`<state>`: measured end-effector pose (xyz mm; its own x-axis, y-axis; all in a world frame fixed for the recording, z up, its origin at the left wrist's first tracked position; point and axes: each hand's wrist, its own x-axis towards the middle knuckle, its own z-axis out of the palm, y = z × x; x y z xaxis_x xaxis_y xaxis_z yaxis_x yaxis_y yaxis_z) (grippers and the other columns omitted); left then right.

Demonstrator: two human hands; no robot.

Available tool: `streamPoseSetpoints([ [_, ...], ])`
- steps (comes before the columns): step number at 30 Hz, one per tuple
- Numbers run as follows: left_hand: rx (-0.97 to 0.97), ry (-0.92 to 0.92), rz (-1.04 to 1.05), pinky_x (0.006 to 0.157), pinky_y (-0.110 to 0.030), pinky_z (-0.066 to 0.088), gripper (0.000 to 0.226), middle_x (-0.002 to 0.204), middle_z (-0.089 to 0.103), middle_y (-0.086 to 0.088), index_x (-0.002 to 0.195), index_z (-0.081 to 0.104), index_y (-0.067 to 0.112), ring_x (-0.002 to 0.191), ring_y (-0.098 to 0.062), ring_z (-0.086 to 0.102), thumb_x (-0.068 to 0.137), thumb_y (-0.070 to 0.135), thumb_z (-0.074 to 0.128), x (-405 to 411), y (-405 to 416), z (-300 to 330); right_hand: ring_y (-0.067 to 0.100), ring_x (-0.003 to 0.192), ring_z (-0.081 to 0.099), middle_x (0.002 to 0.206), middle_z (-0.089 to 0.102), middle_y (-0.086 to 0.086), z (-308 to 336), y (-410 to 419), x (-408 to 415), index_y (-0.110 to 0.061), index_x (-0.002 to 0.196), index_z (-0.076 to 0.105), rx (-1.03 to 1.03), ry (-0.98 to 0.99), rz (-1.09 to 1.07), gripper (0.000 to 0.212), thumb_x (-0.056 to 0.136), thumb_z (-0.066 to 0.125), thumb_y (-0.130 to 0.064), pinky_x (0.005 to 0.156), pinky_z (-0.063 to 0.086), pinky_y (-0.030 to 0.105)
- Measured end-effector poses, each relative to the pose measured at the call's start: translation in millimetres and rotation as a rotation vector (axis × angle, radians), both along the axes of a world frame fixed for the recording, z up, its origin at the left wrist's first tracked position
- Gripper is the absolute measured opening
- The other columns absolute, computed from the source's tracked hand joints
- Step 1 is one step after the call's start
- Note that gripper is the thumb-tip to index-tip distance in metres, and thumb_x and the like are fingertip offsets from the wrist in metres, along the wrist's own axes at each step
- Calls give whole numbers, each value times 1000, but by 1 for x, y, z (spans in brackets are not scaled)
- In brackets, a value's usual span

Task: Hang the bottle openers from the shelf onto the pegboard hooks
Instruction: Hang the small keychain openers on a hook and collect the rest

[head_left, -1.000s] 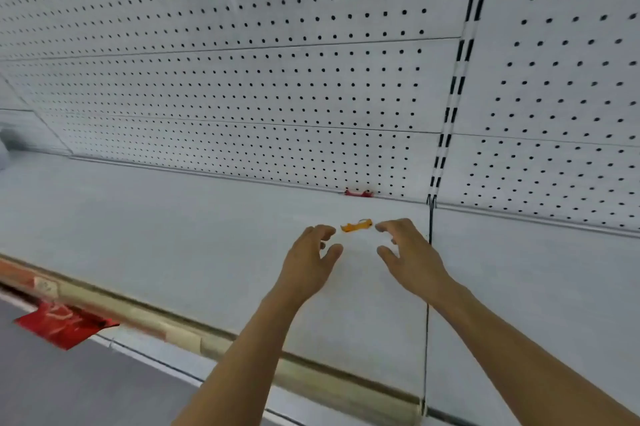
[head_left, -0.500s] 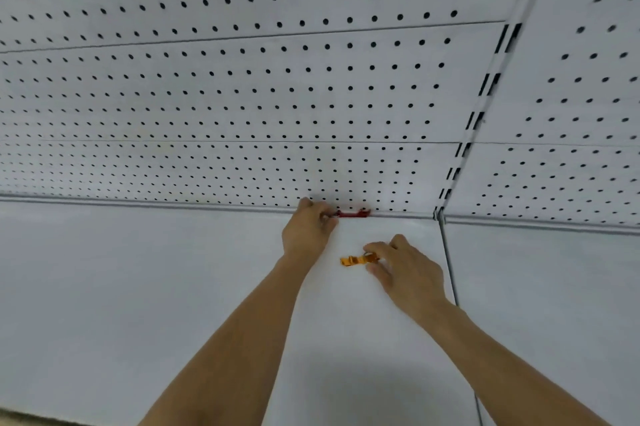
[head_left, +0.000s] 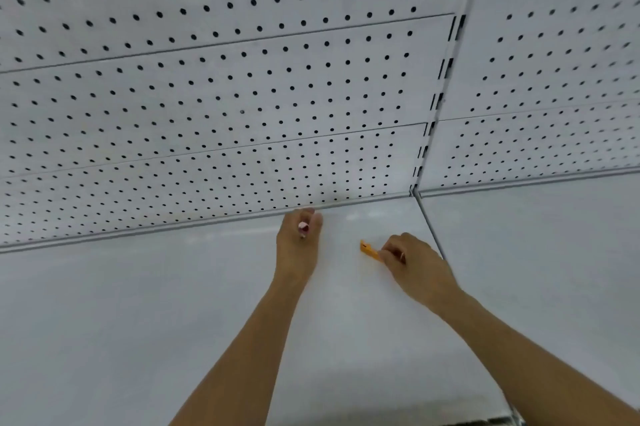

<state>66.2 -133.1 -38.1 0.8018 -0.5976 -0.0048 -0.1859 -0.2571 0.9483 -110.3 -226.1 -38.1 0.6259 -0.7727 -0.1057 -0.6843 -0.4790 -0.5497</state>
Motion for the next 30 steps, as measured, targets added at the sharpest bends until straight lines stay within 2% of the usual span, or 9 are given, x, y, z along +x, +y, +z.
streamPoseSetpoints([
  [4, -77, 185, -115, 61, -24, 41, 16, 79, 73, 3, 83, 49, 8, 70, -14, 63, 96, 16, 45, -34, 11, 36, 10, 56, 54, 66, 60, 1, 17, 17, -30, -8, 74, 63, 201, -262, -178, 19, 89, 61, -20, 58, 44, 23],
  [6, -65, 239, -211, 53, -25, 39, 15, 67, 64, -2, 84, 45, 9, 60, -23, 55, 96, 15, 41, -57, 10, 47, 4, 45, 49, 57, 56, -1, 29, 24, -49, -6, 74, 66, 288, -379, -249, 18, 88, 63, -17, 51, 38, 20],
  [9, 31, 236, -342, 52, -26, 34, 18, 68, 46, -2, 81, 41, 14, 53, -15, 37, 96, 22, 47, -92, 2, 55, 3, 42, 46, 53, 53, -7, 46, 29, -80, -8, 74, 68, 355, -510, -312, 15, 88, 64, -14, 47, 36, 18],
  [13, 51, 100, -513, 55, -27, 35, 12, 68, 47, -1, 97, 54, 24, 58, -16, 40, 91, 30, 62, -139, -14, 65, 6, 48, 46, 50, 55, -10, 70, 27, -133, -8, 74, 70, 267, -617, -343, 14, 87, 65, -12, 45, 36, 14],
  [17, 4, -36, -620, 72, -20, 44, 19, 91, 69, 8, 106, 66, 32, 89, -6, 63, 92, 42, 59, -205, -30, 84, 8, 53, 47, 53, 56, -12, 84, 20, -203, -10, 74, 72, 163, -673, -381, 12, 85, 68, -12, 48, 37, 16],
  [19, 10, 8, -668, 65, -22, 42, 24, 92, 73, 11, 98, 72, 29, 74, 4, 62, 94, 45, 54, -245, -35, 95, 9, 56, 48, 56, 58, -15, 90, 17, -242, -12, 74, 72, 115, -672, -393, 11, 85, 69, -13, 53, 38, 19],
  [22, 53, 102, -766, 45, -21, 30, 25, 85, 76, 6, 92, 74, 23, 39, -1, 41, 94, 39, 55, -314, -40, 108, 10, 57, 47, 55, 57, -14, 98, 14, -309, -11, 75, 72, 56, -682, -411, 12, 87, 67, -13, 55, 38, 22],
  [27, 44, 113, -843, 42, -18, 28, 13, 82, 76, 4, 90, 73, 17, 38, 0, 41, 90, 22, 62, -435, -49, 116, 13, 48, 48, 56, 53, -2, 109, 9, -425, -3, 80, 67, 72, -864, -530, 12, 90, 62, -9, 44, 38, 20],
  [30, 31, 68, -885, 45, -16, 32, 13, 65, 68, 16, 89, 75, 19, 40, 3, 45, 90, 23, 62, -502, -56, 119, 14, 49, 49, 54, 55, -3, 113, 7, -486, -5, 79, 67, 70, -902, -553, 12, 89, 64, -11, 44, 39, 23],
])
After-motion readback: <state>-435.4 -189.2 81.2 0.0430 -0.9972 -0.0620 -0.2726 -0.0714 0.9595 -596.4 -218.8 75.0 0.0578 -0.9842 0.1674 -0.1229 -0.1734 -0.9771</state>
